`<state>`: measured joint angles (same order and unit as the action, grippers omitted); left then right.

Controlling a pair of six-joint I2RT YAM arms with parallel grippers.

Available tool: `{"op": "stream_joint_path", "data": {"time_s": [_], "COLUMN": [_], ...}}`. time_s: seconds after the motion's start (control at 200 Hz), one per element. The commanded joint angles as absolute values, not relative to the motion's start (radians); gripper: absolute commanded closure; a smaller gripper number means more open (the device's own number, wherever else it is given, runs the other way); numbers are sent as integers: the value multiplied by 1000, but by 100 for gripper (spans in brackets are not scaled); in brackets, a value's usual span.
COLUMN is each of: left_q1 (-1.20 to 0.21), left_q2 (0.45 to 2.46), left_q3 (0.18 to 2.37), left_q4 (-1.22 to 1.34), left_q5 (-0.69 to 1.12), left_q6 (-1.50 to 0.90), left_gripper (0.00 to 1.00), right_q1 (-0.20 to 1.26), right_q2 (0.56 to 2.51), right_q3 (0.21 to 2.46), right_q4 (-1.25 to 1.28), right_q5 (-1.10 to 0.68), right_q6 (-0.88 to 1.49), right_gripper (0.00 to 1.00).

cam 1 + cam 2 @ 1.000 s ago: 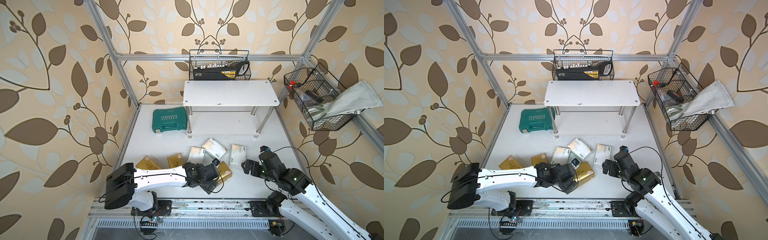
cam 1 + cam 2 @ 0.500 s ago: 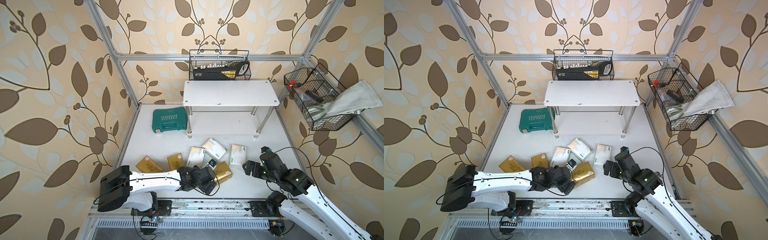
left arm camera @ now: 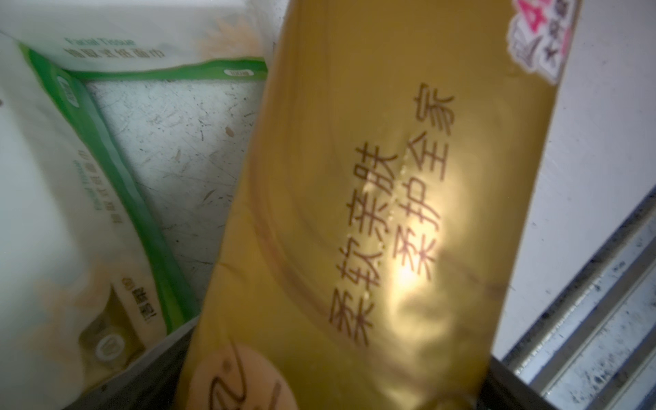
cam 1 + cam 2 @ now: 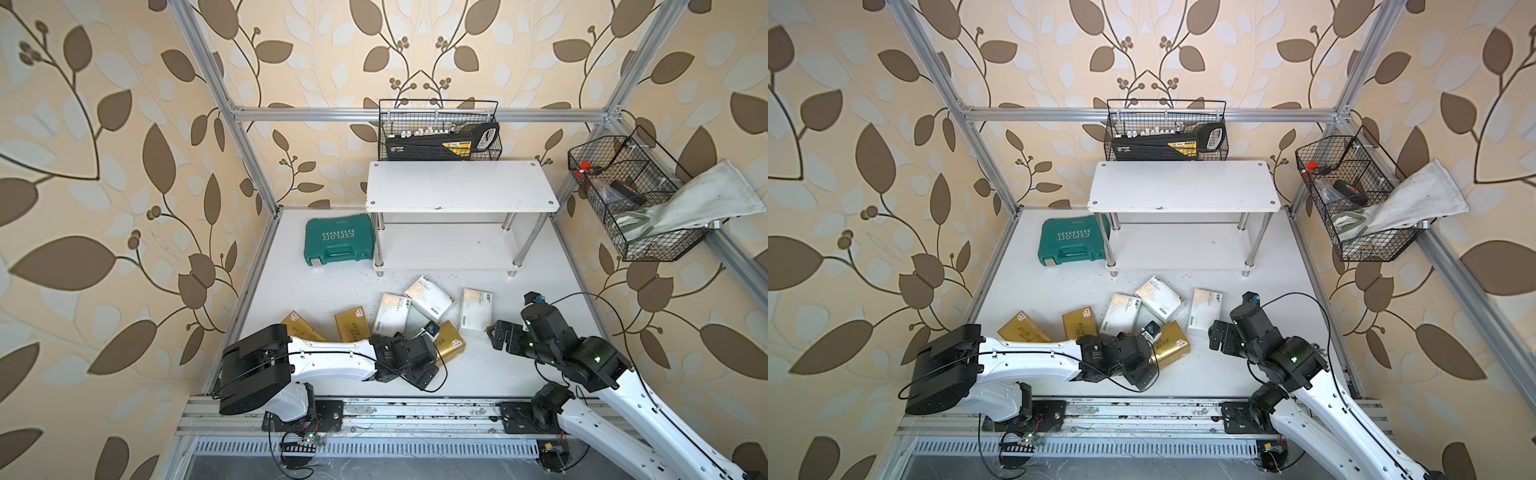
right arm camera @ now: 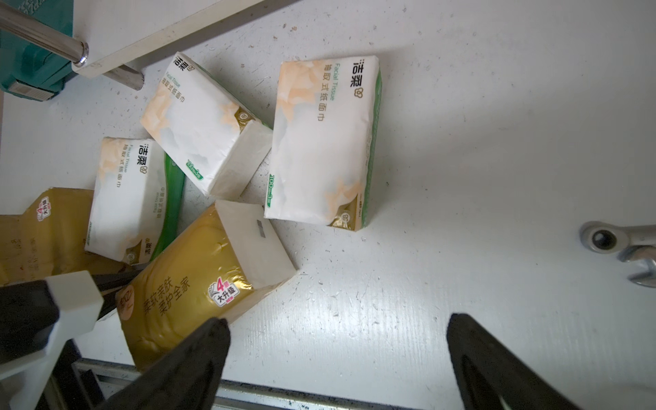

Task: Place the tissue boxes on the shelf by color
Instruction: Pick up the box of tissues from the center of the board.

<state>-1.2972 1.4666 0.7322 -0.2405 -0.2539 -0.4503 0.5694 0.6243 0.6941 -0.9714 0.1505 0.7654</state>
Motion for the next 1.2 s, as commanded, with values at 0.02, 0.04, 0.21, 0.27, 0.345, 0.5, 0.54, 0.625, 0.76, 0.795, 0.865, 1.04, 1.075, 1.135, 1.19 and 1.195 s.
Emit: {"op": "stream_joint_path", "data": {"time_s": [0.02, 0.04, 0.21, 0.27, 0.345, 0.5, 0.54, 0.625, 0.76, 0.795, 0.865, 1.04, 1.075, 1.135, 1.19, 1.195], "left_q1": [-1300, -1300, -1301, -1301, -1301, -1315, -1323, -1336, -1341, -1340, -1339, -1243, -1201, -1135, -1077, -1072], "left_q2": [1469, 1471, 1457, 1448, 1409, 1325, 1296, 1230, 1148, 1137, 1137, 1260, 1295, 1341, 1383, 1386], "left_q3": [724, 724, 721, 720, 719, 731, 742, 771, 820, 836, 876, 1004, 1032, 1063, 1080, 1081], "left_q4": [-182, -178, -176, -179, -192, -254, -285, -354, -469, -489, -529, -558, -566, -543, -504, -500], "left_q5": [-267, -272, -291, -291, -293, -317, -337, -399, -553, -597, -705, -829, -821, -794, -761, -758], "left_q6": [-456, -460, -477, -481, -492, -544, -566, -615, -707, -715, -743, -726, -741, -744, -747, -747], "left_gripper": [1, 2, 17, 25, 35, 43, 44, 46, 44, 42, 40, 36, 36, 36, 37, 37], "right_q1": [574, 574, 575, 575, 575, 575, 575, 575, 574, 575, 575, 576, 577, 576, 576, 577], "right_q2": [617, 618, 627, 626, 620, 609, 606, 601, 604, 608, 619, 656, 658, 659, 661, 660], "right_q3": [728, 730, 730, 729, 726, 723, 720, 717, 710, 708, 704, 706, 706, 707, 707, 707], "right_q4": [-1003, -1003, -1001, -1000, -1000, -1002, -1000, -992, -963, -954, -929, -887, -879, -866, -855, -855], "right_q5": [173, 173, 176, 176, 179, 181, 180, 175, 156, 150, 132, 95, 92, 88, 87, 87], "right_q6": [755, 755, 752, 753, 755, 765, 768, 775, 782, 782, 784, 787, 788, 793, 796, 796], "right_gripper": [1, 1, 1, 1, 1, 1, 1, 1, 1, 1, 1, 1, 1, 1, 1, 1]}}
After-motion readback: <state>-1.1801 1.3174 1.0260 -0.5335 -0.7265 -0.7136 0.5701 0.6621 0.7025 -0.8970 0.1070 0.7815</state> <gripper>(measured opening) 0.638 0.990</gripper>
